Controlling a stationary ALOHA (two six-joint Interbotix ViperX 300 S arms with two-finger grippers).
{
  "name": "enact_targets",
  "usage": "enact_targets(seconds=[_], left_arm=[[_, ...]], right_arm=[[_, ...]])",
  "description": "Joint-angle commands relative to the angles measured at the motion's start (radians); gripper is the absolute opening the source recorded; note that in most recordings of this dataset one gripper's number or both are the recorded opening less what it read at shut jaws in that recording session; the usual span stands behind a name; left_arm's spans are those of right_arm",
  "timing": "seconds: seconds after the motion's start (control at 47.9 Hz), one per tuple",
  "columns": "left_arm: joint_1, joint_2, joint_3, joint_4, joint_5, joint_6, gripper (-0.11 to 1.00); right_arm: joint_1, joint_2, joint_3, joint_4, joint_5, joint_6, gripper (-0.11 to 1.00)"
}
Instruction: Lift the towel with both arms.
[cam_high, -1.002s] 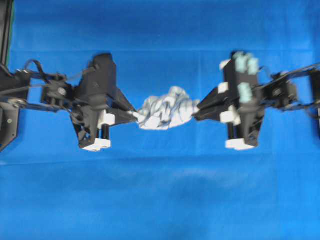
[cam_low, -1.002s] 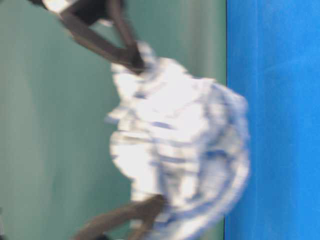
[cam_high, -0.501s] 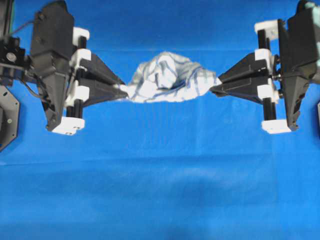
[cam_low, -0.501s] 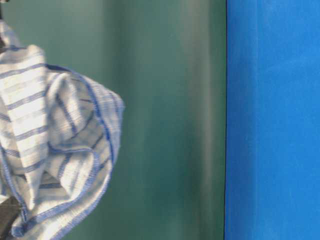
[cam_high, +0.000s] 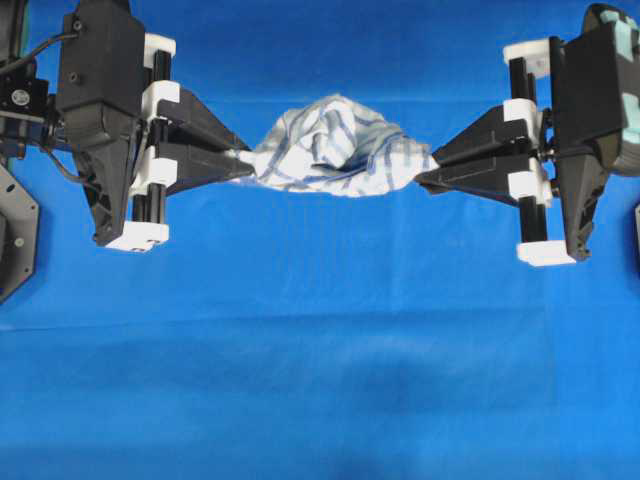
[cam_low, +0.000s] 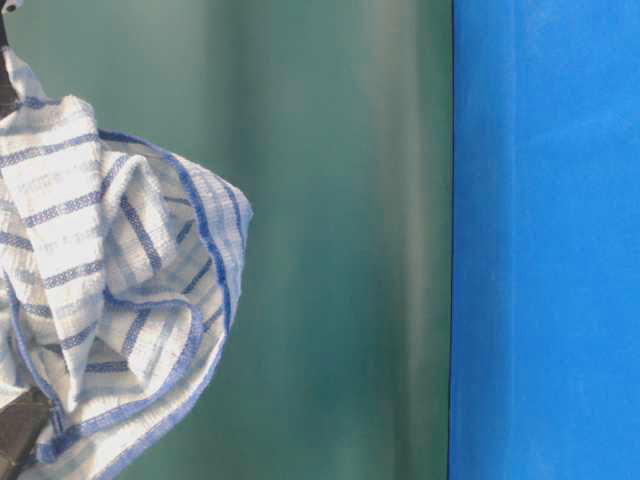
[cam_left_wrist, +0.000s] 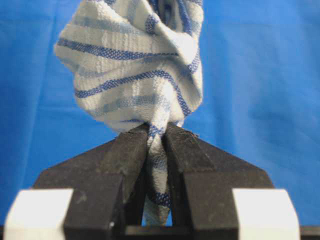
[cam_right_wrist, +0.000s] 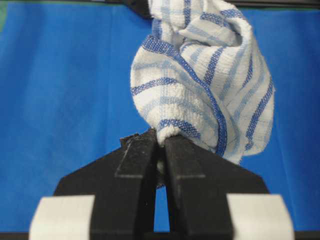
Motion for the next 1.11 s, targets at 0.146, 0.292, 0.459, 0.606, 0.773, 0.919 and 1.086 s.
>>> enact_targets(seconds=[0.146, 0.292, 0.459, 0.606, 0.773, 0.919, 1.086], left_arm=[[0.003, -0.021, -0.017, -0.002, -0.021, -0.044, 0.6], [0.003, -0.046, -0.002, -0.003, -0.031, -0.048, 0.91], [0.002, -0.057, 0.014, -0.002, -0.031, -0.048, 0.91], [-0.012, -0.035, 0.035, -0.002, -0.046, -0.049, 0.91], [-0.04, 0.021, 0.106, -0.003, -0.138, -0.049, 0.91], [-0.052, 0.098, 0.163, -0.003, -0.225, -0.049, 0.91], [-0.052, 0.187, 0.201, -0.003, -0.296, -0.049, 0.91]], right_arm=[[-0.002, -0.003, -0.032, -0.003, -0.008, 0.008, 0.51], [-0.002, -0.005, -0.032, -0.005, -0.009, 0.006, 0.69], [-0.002, 0.0, -0.031, -0.003, -0.005, 0.009, 0.67], [0.0, 0.02, -0.012, 0.009, -0.006, 0.018, 0.67], [0.017, 0.069, 0.046, 0.011, -0.014, 0.052, 0.67], [0.048, 0.135, 0.104, 0.011, -0.043, 0.08, 0.67], [0.097, 0.229, 0.14, 0.011, -0.091, 0.104, 0.67]])
